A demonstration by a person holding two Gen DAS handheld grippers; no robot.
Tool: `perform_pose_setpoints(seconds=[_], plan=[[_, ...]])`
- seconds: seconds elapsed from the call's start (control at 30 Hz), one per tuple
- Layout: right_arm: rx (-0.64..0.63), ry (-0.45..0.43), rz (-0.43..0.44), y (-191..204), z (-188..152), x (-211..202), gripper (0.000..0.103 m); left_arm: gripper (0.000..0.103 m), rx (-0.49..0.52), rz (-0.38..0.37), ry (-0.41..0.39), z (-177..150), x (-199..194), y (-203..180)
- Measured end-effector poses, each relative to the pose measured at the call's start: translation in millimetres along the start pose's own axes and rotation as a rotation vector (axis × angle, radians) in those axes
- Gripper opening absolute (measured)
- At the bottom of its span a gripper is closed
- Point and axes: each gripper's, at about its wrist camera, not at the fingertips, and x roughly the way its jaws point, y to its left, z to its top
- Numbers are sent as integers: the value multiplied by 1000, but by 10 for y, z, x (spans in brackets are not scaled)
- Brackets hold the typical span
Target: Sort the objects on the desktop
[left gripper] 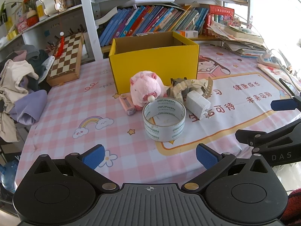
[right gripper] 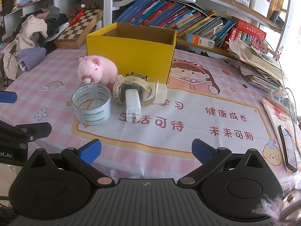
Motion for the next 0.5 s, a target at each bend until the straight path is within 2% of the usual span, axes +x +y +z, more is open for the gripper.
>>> perform_pose_setpoints(seconds=[0.5], plan=[[1,19,17,6,-12,54,103,103,-4,2,15,-12,23,1]])
